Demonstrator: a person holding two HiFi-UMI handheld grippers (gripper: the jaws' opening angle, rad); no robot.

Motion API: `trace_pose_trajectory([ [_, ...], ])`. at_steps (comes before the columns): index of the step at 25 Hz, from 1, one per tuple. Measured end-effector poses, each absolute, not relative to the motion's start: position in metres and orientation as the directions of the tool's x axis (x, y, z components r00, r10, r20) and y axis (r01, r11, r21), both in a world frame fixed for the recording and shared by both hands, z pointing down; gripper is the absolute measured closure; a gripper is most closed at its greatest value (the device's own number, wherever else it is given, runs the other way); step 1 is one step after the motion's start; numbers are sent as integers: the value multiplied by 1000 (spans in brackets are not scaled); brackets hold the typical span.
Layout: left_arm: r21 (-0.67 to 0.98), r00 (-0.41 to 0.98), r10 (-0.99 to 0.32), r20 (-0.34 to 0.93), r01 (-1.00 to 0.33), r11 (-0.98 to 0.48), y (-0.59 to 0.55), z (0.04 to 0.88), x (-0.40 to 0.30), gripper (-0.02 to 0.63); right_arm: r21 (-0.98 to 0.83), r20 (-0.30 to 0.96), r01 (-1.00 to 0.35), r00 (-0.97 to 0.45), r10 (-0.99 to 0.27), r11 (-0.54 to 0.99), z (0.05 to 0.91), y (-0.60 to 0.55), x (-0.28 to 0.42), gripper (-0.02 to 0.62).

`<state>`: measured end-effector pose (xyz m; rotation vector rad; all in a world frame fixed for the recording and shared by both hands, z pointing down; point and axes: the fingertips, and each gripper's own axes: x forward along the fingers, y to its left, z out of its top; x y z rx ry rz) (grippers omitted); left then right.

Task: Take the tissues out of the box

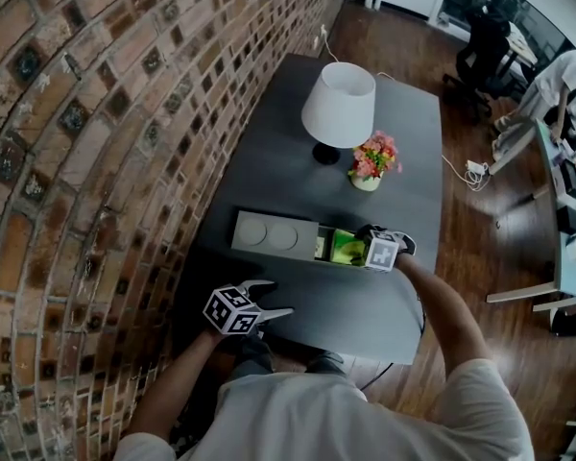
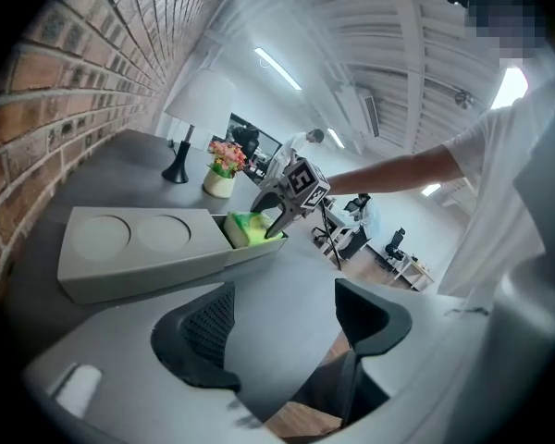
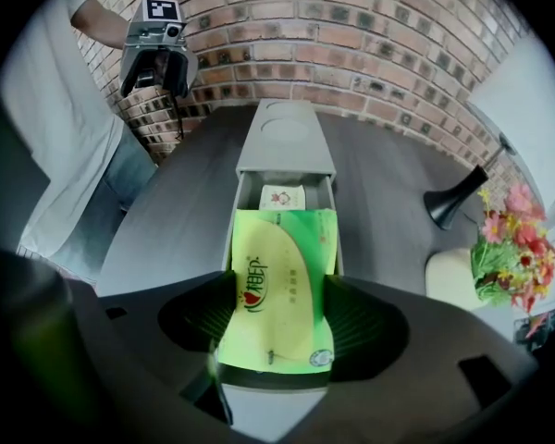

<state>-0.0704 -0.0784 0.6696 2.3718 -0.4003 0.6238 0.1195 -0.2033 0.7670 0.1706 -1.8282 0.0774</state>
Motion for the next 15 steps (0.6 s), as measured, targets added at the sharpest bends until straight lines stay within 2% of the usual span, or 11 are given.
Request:
trace_pose_trajectory([
  [5,517,855,-160,493,-436,-737,-89,660,-66,264,96,938,-196,-310,-155,976,737,-210,116,281],
  [9,523,875,-223,430,-443,-728,-106,640,-58,264,116,862,-357,-428,-273,927,693,-217,114,281],
  [11,523,885,-263,384,-443,-728,-117,624,-52,264,112,785,-466,-500,-365,878,661,-222,117,281],
  [15,488,889,-368,273,-457,-743,-149,579,-46,264,18,509,-669,-633,-583,743,565,-220,114,279],
])
